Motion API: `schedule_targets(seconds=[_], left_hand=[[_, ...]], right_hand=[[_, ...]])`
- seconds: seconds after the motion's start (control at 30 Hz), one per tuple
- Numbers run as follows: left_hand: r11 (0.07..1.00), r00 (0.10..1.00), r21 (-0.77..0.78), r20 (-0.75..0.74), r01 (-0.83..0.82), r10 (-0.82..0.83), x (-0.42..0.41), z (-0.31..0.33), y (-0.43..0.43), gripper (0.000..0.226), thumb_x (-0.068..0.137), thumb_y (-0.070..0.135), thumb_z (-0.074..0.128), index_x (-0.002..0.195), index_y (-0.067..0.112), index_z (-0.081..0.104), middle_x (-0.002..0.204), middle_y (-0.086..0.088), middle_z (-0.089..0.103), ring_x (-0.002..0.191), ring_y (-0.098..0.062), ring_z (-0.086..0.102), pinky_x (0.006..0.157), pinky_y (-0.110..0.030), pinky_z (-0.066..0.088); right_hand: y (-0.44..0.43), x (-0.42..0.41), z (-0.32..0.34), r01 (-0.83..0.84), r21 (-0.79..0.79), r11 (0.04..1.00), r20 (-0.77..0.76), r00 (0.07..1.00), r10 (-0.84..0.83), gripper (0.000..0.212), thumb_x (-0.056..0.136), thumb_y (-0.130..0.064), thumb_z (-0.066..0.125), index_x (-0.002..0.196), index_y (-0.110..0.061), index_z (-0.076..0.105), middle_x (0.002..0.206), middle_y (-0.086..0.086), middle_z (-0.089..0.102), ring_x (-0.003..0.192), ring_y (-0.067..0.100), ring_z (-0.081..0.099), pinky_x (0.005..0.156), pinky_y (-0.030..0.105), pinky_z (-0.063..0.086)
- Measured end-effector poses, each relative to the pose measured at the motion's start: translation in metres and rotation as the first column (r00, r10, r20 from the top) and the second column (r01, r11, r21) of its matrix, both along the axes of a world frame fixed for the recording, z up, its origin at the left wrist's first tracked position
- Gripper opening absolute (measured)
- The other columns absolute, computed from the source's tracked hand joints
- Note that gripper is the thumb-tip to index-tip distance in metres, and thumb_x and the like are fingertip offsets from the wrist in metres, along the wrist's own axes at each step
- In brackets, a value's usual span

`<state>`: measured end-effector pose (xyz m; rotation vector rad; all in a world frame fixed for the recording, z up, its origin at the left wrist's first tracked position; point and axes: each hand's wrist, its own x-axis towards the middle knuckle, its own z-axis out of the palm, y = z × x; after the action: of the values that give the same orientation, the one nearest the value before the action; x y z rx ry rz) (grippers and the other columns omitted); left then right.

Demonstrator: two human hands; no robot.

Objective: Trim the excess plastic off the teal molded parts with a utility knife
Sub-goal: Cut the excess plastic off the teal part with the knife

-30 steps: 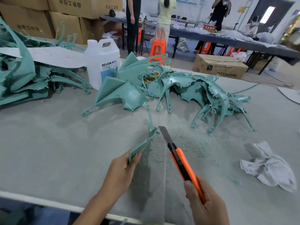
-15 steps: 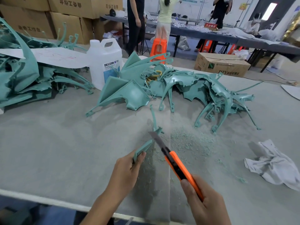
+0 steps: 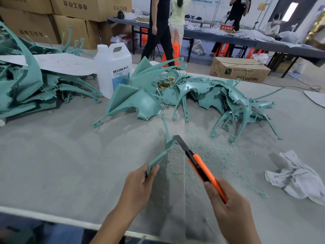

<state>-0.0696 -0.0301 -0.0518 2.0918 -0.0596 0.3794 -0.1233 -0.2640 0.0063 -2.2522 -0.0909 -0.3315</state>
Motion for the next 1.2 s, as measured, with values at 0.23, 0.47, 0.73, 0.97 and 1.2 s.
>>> schedule_targets(seconds=[0.23,0.47,0.73,0.97,1.2], left_hand=[[1.0,1.0,-0.019,0.012,0.012,-0.012,0.0,-0.003,-0.001,0.035,0.095,0.061,0.038,0.067,0.046,0.053,0.049,0.012,0.041,0.045,-0.007,0.04,0.046,-0.019,0.029],[1.0,1.0,-0.006,0.004,-0.016,0.016,0.003,-0.009,0.001,0.054,0.097,0.065,0.034,0.069,0.023,0.052,0.056,0.005,0.051,0.052,-0.005,0.049,0.054,-0.022,0.038],[1.0,1.0,-0.002,0.006,-0.005,0.005,0.001,-0.003,0.0,0.041,0.098,0.058,0.038,0.065,0.034,0.041,0.05,0.013,0.045,0.045,-0.007,0.042,0.046,-0.018,0.029],[0.999,0.999,-0.014,0.017,-0.039,0.04,0.004,-0.004,-0.001,0.041,0.097,0.06,0.04,0.066,0.034,0.045,0.054,0.009,0.048,0.052,-0.008,0.046,0.053,-0.023,0.036],[0.998,1.0,-0.062,-0.02,-0.013,0.012,0.0,-0.003,-0.001,0.044,0.096,0.057,0.04,0.062,0.029,0.039,0.05,0.015,0.047,0.045,-0.006,0.041,0.046,-0.018,0.028]], right_hand=[[0.0,-0.001,-0.004,0.046,-0.028,0.999,0.0,0.999,-0.046,0.015,0.091,-0.03,0.068,0.079,-0.038,0.064,0.051,-0.005,0.05,0.044,0.005,0.047,0.047,0.017,0.035],[0.03,-0.036,-0.001,-0.021,0.004,1.0,0.031,0.999,0.02,0.015,0.085,-0.056,0.061,0.099,-0.051,0.061,0.055,-0.013,0.059,0.045,-0.001,0.055,0.047,0.007,0.039],[0.023,-0.033,-0.011,0.156,-0.025,0.987,0.085,0.985,-0.153,0.016,0.087,-0.032,0.074,0.079,-0.039,0.062,0.047,-0.002,0.052,0.056,0.013,0.055,0.052,0.01,0.039],[0.04,-0.027,0.003,0.029,-0.145,0.989,0.163,0.987,-0.005,0.028,0.085,-0.05,0.055,0.109,-0.038,0.06,0.06,-0.01,0.061,0.057,0.015,0.059,0.045,0.022,0.043],[0.023,-0.015,-0.013,0.178,-0.064,0.982,0.115,0.979,-0.17,0.014,0.088,-0.037,0.076,0.09,-0.036,0.062,0.042,-0.009,0.046,0.047,0.017,0.049,0.05,0.019,0.04]])
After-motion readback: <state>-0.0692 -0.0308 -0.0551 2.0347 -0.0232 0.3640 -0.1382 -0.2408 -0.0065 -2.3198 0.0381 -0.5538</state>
